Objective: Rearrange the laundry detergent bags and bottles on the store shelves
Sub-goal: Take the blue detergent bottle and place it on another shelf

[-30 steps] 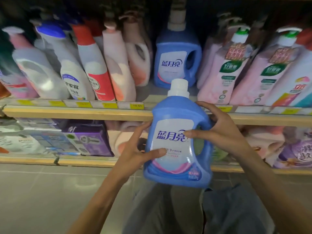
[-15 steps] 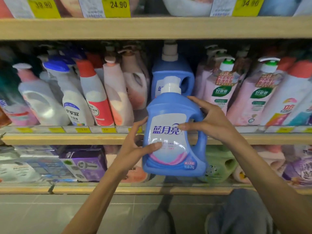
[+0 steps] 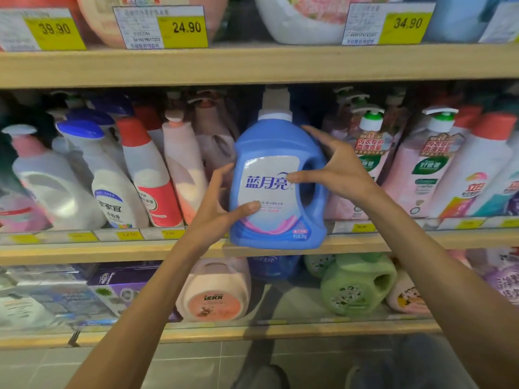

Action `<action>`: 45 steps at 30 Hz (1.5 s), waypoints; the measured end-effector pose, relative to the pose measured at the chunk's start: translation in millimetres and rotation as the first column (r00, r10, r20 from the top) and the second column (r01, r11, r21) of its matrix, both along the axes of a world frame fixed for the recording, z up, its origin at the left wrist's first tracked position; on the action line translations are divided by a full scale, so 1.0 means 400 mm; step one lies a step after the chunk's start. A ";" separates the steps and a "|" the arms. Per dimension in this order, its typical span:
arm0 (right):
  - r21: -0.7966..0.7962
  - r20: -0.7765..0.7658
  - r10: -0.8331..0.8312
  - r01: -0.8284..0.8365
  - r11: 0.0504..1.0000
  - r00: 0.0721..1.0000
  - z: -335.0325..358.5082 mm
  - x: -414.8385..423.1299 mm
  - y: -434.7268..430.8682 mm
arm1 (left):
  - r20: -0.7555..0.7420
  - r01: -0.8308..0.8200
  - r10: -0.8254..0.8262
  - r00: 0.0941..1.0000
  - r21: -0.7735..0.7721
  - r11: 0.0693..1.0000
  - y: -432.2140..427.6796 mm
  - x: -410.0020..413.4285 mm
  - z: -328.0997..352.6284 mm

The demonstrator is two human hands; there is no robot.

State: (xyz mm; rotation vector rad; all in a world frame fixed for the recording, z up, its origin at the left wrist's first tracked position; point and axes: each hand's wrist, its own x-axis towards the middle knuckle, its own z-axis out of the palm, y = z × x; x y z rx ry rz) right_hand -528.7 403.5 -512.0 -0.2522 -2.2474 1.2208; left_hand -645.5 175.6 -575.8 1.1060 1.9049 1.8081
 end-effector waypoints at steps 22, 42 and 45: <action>0.312 -0.078 -0.083 0.103 0.944 0.994 -0.055 -0.001 -0.002 | -0.371 -0.118 0.079 0.925 -0.084 0.989 0.084 -0.098 -0.058; 0.321 0.093 -0.131 0.095 0.942 0.987 -0.090 -0.025 -0.025 | -0.277 -0.089 0.024 0.961 -0.225 0.970 0.056 -0.099 -0.080; 0.372 0.162 -0.173 0.102 0.922 0.971 -0.076 -0.009 -0.043 | -0.286 -0.137 0.074 0.955 -0.206 0.969 0.046 -0.084 -0.080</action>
